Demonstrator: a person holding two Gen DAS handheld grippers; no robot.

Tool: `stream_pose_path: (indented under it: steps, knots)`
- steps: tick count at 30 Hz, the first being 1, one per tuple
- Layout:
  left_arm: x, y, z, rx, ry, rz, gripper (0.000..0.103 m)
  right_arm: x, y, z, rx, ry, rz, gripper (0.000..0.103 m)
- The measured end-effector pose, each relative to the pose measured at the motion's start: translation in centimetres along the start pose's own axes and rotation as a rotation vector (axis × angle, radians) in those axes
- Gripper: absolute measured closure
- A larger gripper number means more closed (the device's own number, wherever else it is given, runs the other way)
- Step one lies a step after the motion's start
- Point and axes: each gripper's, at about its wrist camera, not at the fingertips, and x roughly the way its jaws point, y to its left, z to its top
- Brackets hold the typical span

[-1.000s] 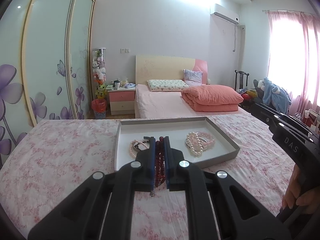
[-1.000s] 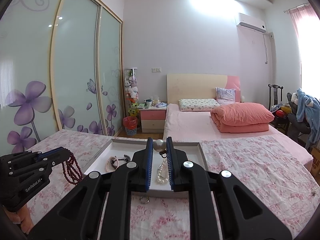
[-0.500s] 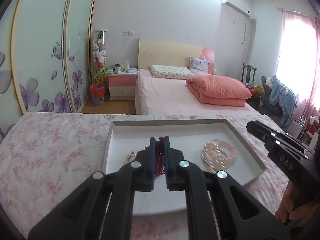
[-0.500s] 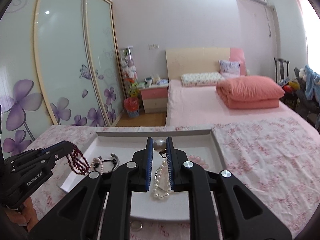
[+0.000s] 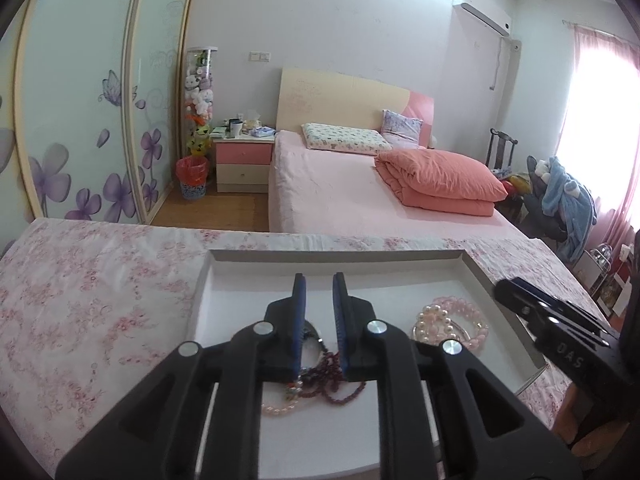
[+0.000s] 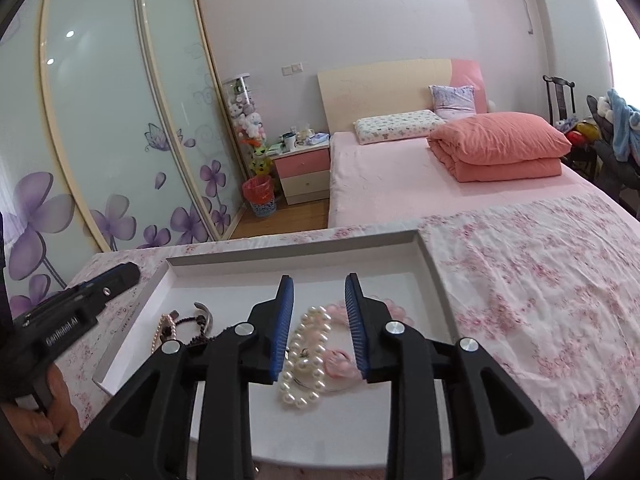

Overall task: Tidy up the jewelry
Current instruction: 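Open both tools to release the earring and dark red beads into the tray, then grasp silver ring with right tool while left tool grasps other pearl earring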

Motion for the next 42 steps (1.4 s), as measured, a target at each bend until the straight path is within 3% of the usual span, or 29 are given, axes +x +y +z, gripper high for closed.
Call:
stream_pose_path:
  steps: [8, 13, 17, 22, 33, 35, 42]
  knots:
    - [-3.8, 1.8, -1.6, -0.019, -0.001, 0.032, 0.077, -2.8, 0.1, -1.8, -0.024, 0.036, 0.027, 0.075]
    - [-6.1, 2.9, -4.3, -0.021, 0.044, 0.044, 0.064, -3.5, 1.0, -4.7, -0.057, 0.156, 0.083, 0.075]
    - [-7.1, 4.4, -6.4, -0.053, 0.097, 0.054, 0.061, -2.9, 2.6, -6.9, -0.099, 0.252, 0.115, 0.075]
    - [-8.0, 6.5, -7.1, -0.106, 0.106, 0.077, 0.06, -1.8, 4.4, -7.9, -0.144, 0.311, 0.121, 0.075]
    - [-9.2, 7.1, -7.3, -0.118, 0.1, 0.067, 0.058, -0.4, 6.6, -8.7, -0.221, 0.364, 0.027, 0.075]
    - [-9.2, 6.6, -7.4, -0.112, 0.102, 0.061, 0.056, -0.3, 6.8, -8.8, -0.23, 0.363, 0.006, 0.08]
    - [-8.8, 3.9, -7.9, -0.069, 0.135, 0.014, 0.052, -1.5, 4.4, -8.9, -0.188, 0.356, -0.033, 0.08]
